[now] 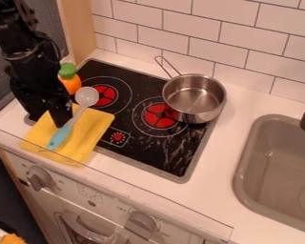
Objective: Moved the silver pot to the bottom right corner of the burner
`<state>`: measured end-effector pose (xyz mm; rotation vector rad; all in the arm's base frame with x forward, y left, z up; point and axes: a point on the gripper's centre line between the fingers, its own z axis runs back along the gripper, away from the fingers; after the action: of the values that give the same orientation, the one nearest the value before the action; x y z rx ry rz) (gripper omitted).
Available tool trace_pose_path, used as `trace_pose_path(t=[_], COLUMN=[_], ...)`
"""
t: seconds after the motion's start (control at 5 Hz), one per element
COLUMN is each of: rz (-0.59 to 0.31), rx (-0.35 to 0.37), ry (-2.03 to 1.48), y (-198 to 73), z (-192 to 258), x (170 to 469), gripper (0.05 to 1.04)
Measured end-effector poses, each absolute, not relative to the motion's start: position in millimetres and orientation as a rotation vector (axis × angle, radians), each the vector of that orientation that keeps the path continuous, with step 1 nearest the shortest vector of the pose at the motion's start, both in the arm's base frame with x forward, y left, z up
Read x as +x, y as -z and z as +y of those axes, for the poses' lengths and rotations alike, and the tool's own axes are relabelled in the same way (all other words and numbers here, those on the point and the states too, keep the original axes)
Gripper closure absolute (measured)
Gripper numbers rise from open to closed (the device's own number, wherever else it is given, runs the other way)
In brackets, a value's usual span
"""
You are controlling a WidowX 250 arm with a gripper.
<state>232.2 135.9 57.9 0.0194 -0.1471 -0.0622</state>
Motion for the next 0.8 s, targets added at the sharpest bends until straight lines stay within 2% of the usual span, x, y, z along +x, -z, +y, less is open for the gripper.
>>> trace_pose_path(t=[0.2,0.6,0.8], rz=[-0.128,-0.155,-0.156], rx=[0.001,-0.037,-0.054], ry=[0.066,0.311,0.419], y=[-51.6,-64.1,-60.1], z=[130.6,31.8,-19.6], x=[231.6,265.8,295.6], gripper=[0.083,0.083,0.083])
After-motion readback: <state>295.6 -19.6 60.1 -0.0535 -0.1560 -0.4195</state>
